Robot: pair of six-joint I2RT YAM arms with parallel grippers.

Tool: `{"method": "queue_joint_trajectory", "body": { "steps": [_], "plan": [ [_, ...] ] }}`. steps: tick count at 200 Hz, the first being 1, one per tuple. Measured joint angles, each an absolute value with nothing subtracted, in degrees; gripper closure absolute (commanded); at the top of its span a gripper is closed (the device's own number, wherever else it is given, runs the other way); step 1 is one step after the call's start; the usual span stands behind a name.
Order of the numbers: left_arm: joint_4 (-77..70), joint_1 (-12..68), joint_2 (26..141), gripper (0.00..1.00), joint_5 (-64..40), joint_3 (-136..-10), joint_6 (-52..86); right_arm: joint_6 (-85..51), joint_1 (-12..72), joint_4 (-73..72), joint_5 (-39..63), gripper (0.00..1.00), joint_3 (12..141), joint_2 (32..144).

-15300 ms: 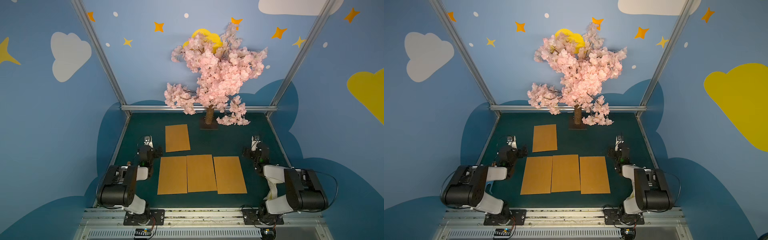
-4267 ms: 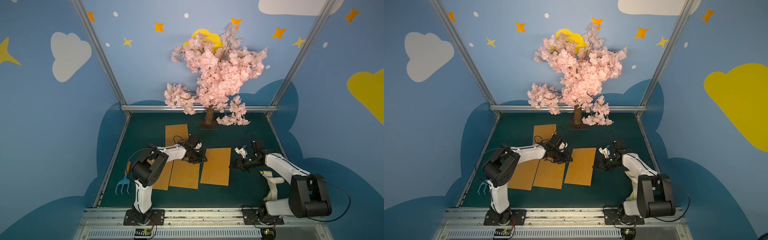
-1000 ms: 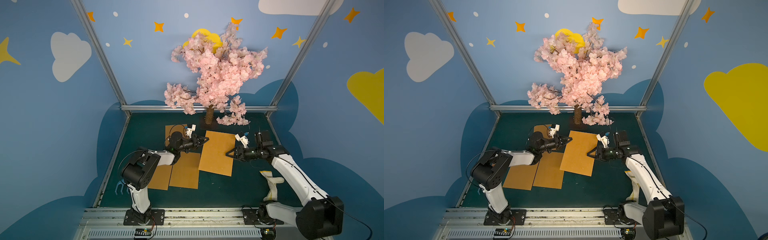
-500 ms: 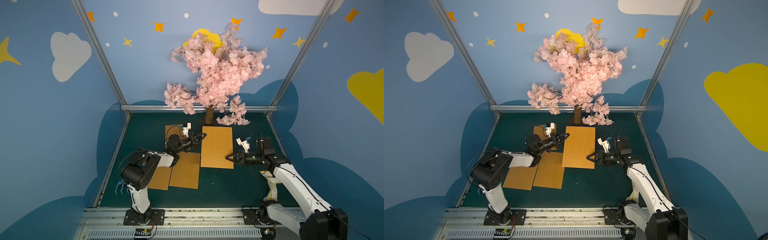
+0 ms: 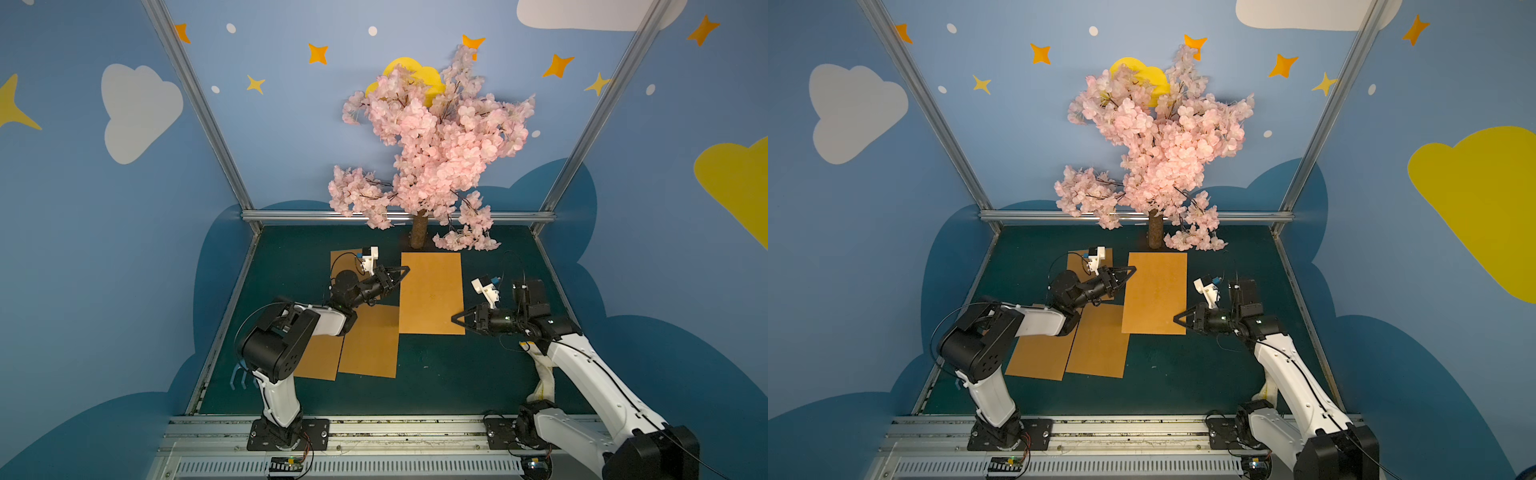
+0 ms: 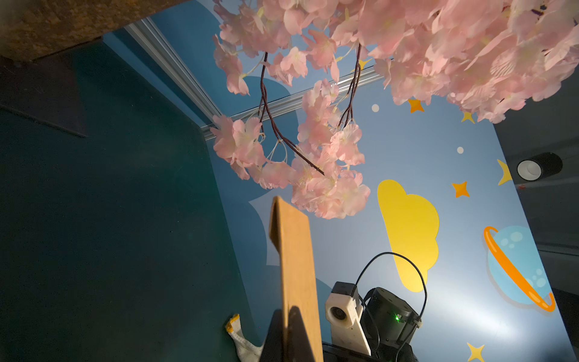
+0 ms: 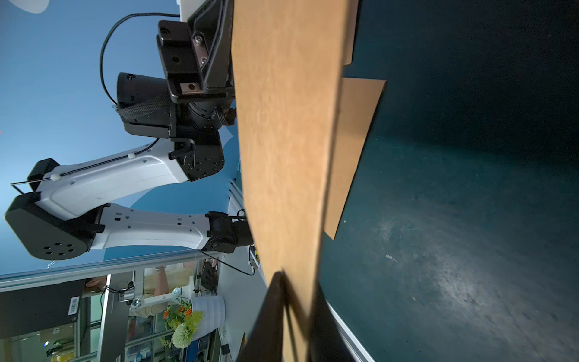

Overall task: Open the file bag
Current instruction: Pick up the file bag from the center of the board.

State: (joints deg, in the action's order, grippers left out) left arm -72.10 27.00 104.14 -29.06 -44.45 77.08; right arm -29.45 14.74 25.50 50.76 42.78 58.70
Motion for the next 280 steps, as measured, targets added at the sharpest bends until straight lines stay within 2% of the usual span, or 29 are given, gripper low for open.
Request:
{"method": "queue_joint_trajectory", "body": {
  "steps": [19, 31, 50, 60, 76, 121, 171, 219, 280],
  "plan": [
    [-71.5, 27.0, 103.9, 0.79, -29.1, -44.3, 76.6, -29.0, 14.8, 26.0, 50.9, 1.0, 43.1, 58.3],
    [-70.0, 27.0, 102.8, 0.61, -29.1, -43.7, 76.1, -28.2, 14.9, 26.8, 50.8, 1.0, 43.8, 58.3],
    [-66.1, 26.9, 100.2, 0.41, -29.5, -42.8, 74.1, -26.7, 15.0, 28.4, 50.6, 1.0, 45.3, 58.5],
    [-63.1, 26.8, 98.5, 0.34, -29.7, -42.6, 72.7, -25.9, 15.1, 29.4, 50.3, 1.0, 46.5, 58.8],
    [-56.5, 26.7, 95.0, 0.29, -29.7, -42.5, 69.3, -24.3, 15.1, 31.5, 49.7, 1.0, 48.8, 59.7],
    [-22.7, 26.5, 83.3, 0.27, -24.8, -48.2, 54.6, -19.5, 16.4, 38.5, 46.5, 1.0, 55.5, 62.5],
    [9.7, 29.3, 76.0, 0.28, -13.9, -62.7, 40.9, -18.5, 25.7, 42.7, 40.1, 1.0, 56.4, 62.8],
    [28.4, 36.1, 80.0, 0.31, -5.3, -73.7, 35.6, -20.0, 33.7, 42.8, 33.6, 1.0, 56.4, 63.2],
    [40.4, 41.4, 86.5, 0.32, 4.4, -86.4, 34.1, -20.8, 40.6, 44.5, 24.4, 1.0, 61.4, 69.1]
  ]
}}
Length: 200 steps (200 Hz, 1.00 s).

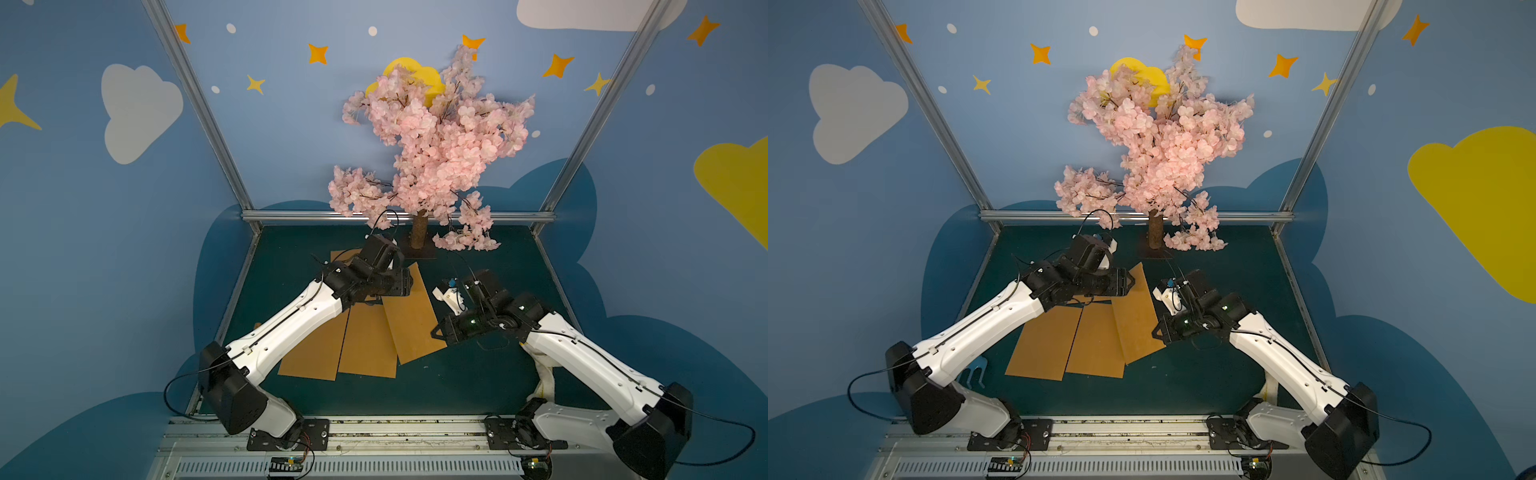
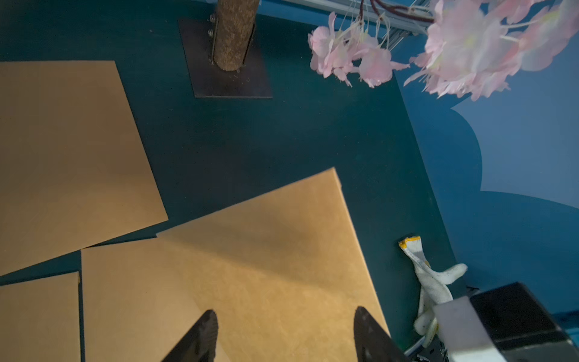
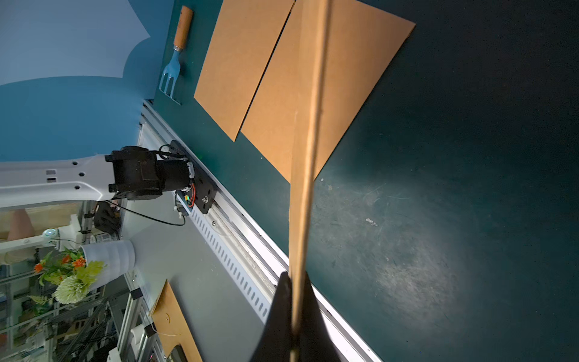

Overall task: Open the file bag
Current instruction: Pick up the file bag from the center of the board.

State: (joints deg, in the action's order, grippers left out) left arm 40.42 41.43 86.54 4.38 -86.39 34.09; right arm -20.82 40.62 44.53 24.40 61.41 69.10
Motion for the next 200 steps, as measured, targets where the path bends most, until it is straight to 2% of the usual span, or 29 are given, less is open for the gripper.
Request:
{"method": "queue_joint_trajectory", "body": {
  "steps": [49, 88, 154, 189, 200],
  "plan": [
    [44.6, 42.0, 91.8, 0.32, 8.6, -94.1, 34.1, -21.0, 44.7, 45.4, 18.5, 1.0, 64.8, 72.3],
    [46.5, 42.0, 95.6, 0.43, 9.2, -97.7, 34.5, -21.6, 46.3, 45.4, 16.6, 1.0, 66.3, 75.8],
    [48.9, 42.0, 98.6, 0.46, 9.6, -100.0, 35.3, -21.8, 47.4, 45.8, 14.9, 1.0, 69.7, 76.4],
    [50.2, 42.0, 100.1, 0.5, 9.8, -102.1, 35.7, -21.6, 48.4, 47.0, 13.1, 1.0, 71.5, 78.3],
    [50.3, 42.0, 100.3, 0.54, 9.9, -102.8, 36.0, -21.6, 48.8, 47.6, 12.5, 1.0, 72.1, 79.1]
  ]
}}
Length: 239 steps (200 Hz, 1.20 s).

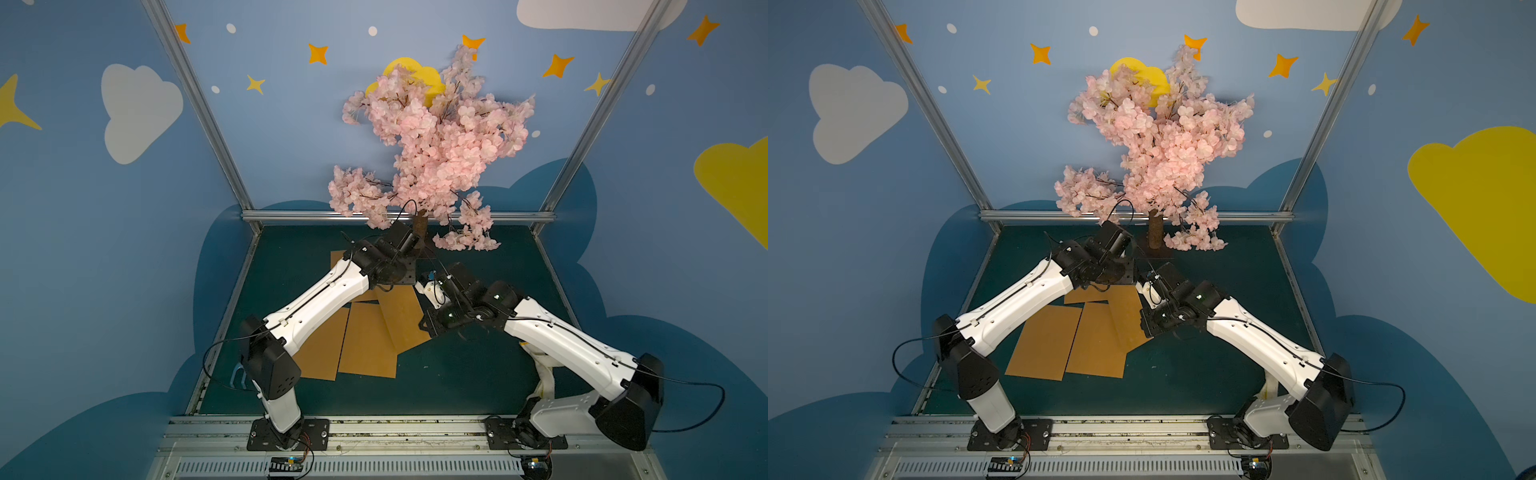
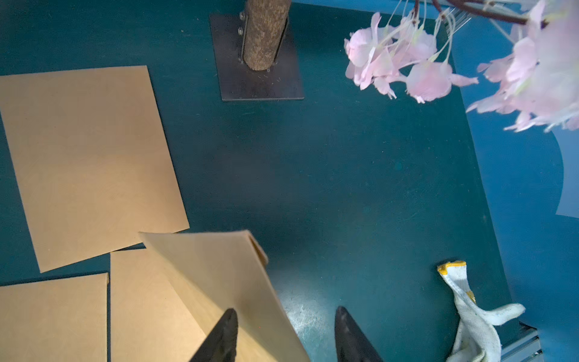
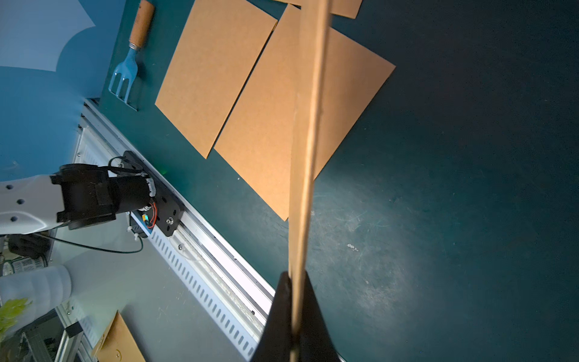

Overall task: Open the file bag
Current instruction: Pick up the file bag from the center of the board.

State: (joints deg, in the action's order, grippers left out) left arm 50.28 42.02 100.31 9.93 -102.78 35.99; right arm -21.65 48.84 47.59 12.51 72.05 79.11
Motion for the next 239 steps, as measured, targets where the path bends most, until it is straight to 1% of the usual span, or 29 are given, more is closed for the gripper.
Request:
{"method": "queue_joint_trajectory", "body": {
  "steps": [22, 31, 52, 87, 129, 217, 229, 239],
  "plan": [
    [50.5, 42.0, 100.6, 0.67, 10.2, -103.6, 36.4, -21.7, 49.8, 48.1, 11.3, 1.0, 72.9, 80.7],
    [50.8, 42.0, 100.8, 0.69, 10.3, -103.8, 36.5, -21.8, 50.1, 48.1, 10.9, 1.0, 73.2, 81.2],
    [51.2, 42.0, 101.4, 0.69, 10.6, -104.1, 36.5, -22.0, 50.4, 48.7, 9.7, 1.0, 73.9, 82.0],
    [52.4, 42.0, 101.8, 0.63, 11.7, -104.2, 36.6, -22.1, 50.7, 49.7, 8.4, 1.0, 75.0, 82.2],
    [53.8, 41.7, 103.0, 0.65, 12.8, -105.9, 36.6, -22.3, 51.2, 50.8, 7.3, 1.0, 76.3, 83.0],
    [54.5, 41.6, 104.3, 0.8, 12.2, -107.1, 36.6, -23.0, 51.4, 51.6, 4.9, 1.0, 76.6, 83.4],
    [54.3, 41.6, 104.3, 0.84, 12.0, -107.1, 36.7, -23.1, 51.4, 51.6, 4.8, 1.0, 76.7, 83.4],
    [54.1, 41.5, 104.3, 0.9, 11.6, -107.0, 37.0, -23.2, 51.5, 51.6, 4.7, 1.0, 76.7, 83.4]
  ]
}}
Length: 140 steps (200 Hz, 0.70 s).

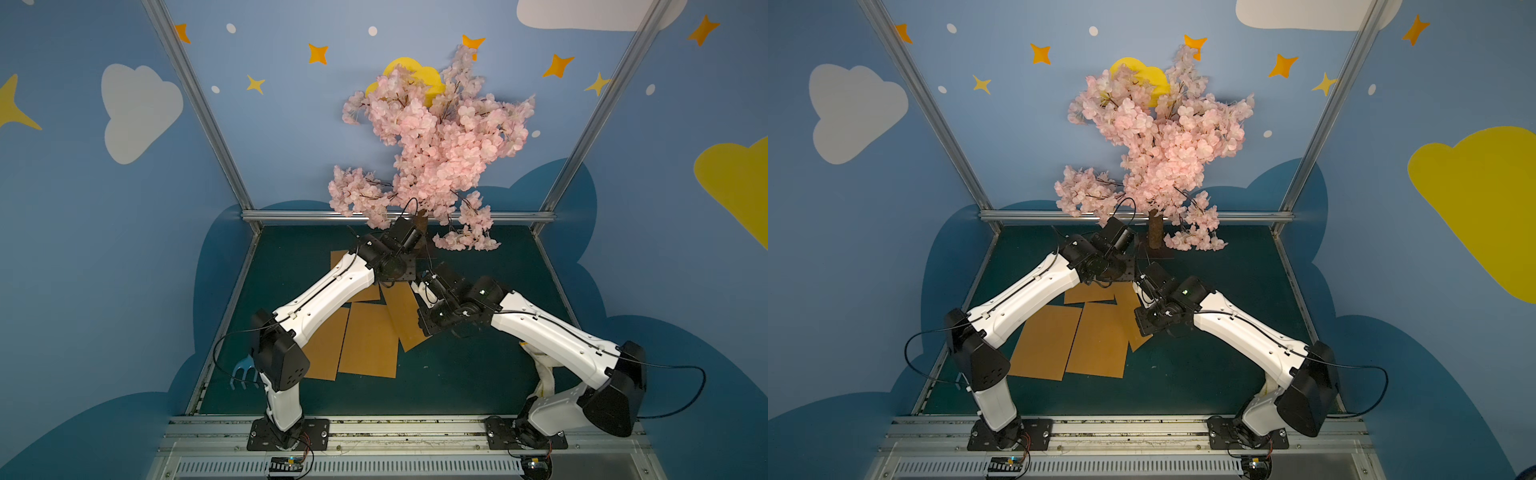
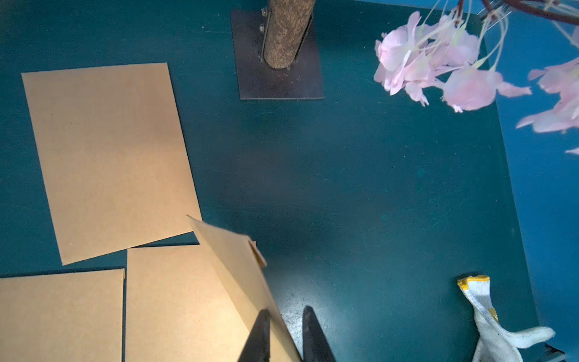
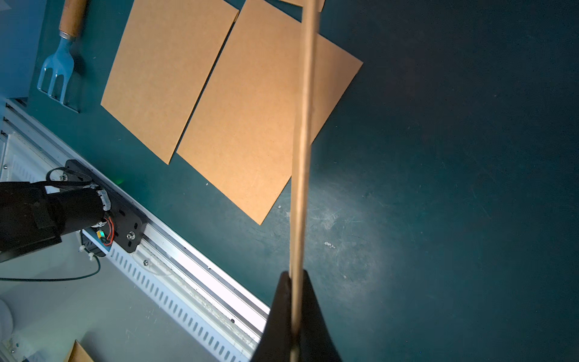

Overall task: Open the file bag
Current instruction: Pick up the file bag from the center of the board.

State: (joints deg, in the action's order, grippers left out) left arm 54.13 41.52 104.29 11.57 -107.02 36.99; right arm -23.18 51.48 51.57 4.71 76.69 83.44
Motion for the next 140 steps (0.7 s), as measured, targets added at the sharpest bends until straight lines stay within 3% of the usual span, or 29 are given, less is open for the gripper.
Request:
{"method": "queue_joint_trajectory", "body": {
  "steps": [12, 54, 80, 100, 140],
  "plan": [
    [53.8, 41.3, 104.3, 0.97, 11.1, -106.8, 37.2, -23.3, 51.5, 51.5, 4.6, 1.0, 76.7, 83.4],
    [52.6, 41.1, 104.2, 0.97, 10.2, -106.2, 37.6, -23.6, 51.5, 51.7, 3.9, 1.0, 76.7, 83.5],
    [52.2, 41.0, 104.2, 0.97, 10.1, -106.0, 37.6, -24.0, 51.5, 51.7, 3.9, 0.73, 76.7, 83.6],
    [52.0, 40.6, 104.1, 0.97, 10.0, -105.9, 37.8, -24.4, 51.5, 51.1, 3.8, 0.58, 76.7, 83.6],
    [51.6, 38.7, 103.4, 0.97, 10.1, -105.8, 37.7, -24.9, 52.3, 48.2, 3.9, 0.41, 76.3, 82.3]
  ]
}}
